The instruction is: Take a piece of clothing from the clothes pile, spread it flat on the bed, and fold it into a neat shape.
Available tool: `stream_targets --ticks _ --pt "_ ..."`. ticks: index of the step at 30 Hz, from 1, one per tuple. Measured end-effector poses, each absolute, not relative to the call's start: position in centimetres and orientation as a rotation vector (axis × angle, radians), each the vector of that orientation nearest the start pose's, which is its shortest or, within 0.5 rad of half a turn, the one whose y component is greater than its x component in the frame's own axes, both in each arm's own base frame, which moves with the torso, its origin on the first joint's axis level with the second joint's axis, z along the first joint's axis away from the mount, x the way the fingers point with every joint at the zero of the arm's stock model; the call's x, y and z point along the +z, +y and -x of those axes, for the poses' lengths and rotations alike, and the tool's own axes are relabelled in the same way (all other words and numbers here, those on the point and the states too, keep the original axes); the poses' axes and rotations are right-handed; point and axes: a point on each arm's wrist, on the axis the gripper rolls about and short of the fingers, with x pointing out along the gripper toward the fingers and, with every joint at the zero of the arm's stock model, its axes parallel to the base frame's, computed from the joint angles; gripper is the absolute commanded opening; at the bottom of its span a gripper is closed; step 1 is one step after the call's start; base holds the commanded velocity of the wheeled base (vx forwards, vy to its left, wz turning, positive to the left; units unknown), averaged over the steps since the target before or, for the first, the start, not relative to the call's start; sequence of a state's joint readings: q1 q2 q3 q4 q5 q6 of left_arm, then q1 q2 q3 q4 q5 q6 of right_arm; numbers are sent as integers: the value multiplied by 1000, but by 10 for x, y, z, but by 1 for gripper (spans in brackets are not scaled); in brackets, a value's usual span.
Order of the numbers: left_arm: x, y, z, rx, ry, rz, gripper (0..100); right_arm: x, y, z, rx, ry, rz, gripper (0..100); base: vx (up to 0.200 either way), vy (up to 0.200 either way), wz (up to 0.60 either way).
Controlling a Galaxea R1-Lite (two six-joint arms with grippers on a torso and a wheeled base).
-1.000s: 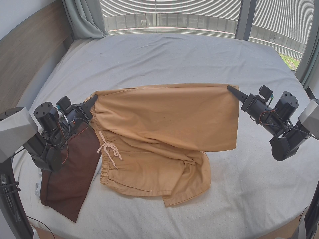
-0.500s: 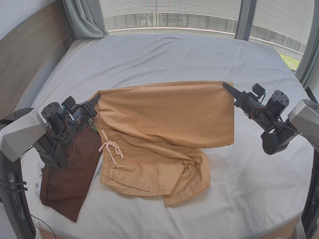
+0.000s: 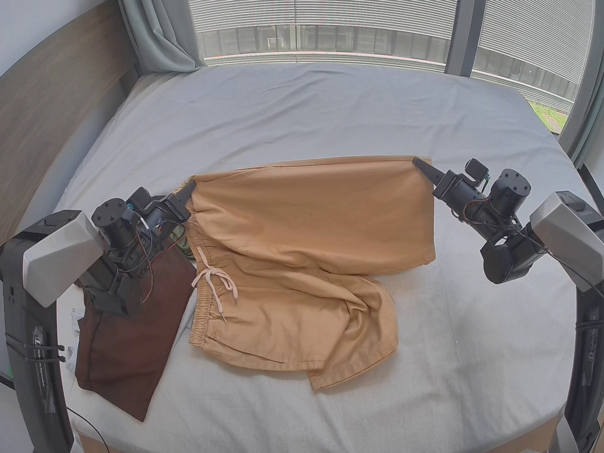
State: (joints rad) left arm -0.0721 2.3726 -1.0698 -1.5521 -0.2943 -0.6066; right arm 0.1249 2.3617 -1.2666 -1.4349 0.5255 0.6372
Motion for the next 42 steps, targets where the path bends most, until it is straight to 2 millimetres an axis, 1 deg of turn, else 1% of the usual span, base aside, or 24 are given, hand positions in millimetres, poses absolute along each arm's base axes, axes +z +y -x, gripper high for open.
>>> stream_targets --ticks 9,18,19,20,21,25,28,32,37,39,42 --pt "73 -38 -447 -416 -147 573 0 114 70 -471 726 -119 -542 0 0 0 0" --pt "65 -39 -454 -416 -147 574 0 109 72 -486 728 -127 -542 0 0 0 0" --pt "65 -39 -454 -417 -148 574 100 109 72 -487 729 -132 -541 0 0 0 0" --pt "65 -40 -455 -418 -150 573 100 109 72 -488 730 -137 -539 0 0 0 0" --pt "64 -40 -455 -420 -150 573 100 109 72 -490 732 -141 -539 100 0 0 0" --pt "64 -43 -456 -434 -145 577 100 107 72 -493 732 -144 -540 100 0 0 0" --pt "64 -45 -456 -443 -137 615 100 105 73 -496 730 -145 -543 100 0 0 0" --pt "65 -51 -456 -454 -132 639 100 97 73 -495 725 -137 -544 100 0 0 0" --pt "64 -52 -455 -448 -114 644 100 89 75 -483 718 -88 -555 100 0 0 0" --pt "64 -52 -455 -445 -109 645 100 90 76 -476 718 -70 -559 100 0 0 0" --pt "64 -50 -453 -437 -101 646 100 96 80 -461 725 -48 -563 100 0 0 0"
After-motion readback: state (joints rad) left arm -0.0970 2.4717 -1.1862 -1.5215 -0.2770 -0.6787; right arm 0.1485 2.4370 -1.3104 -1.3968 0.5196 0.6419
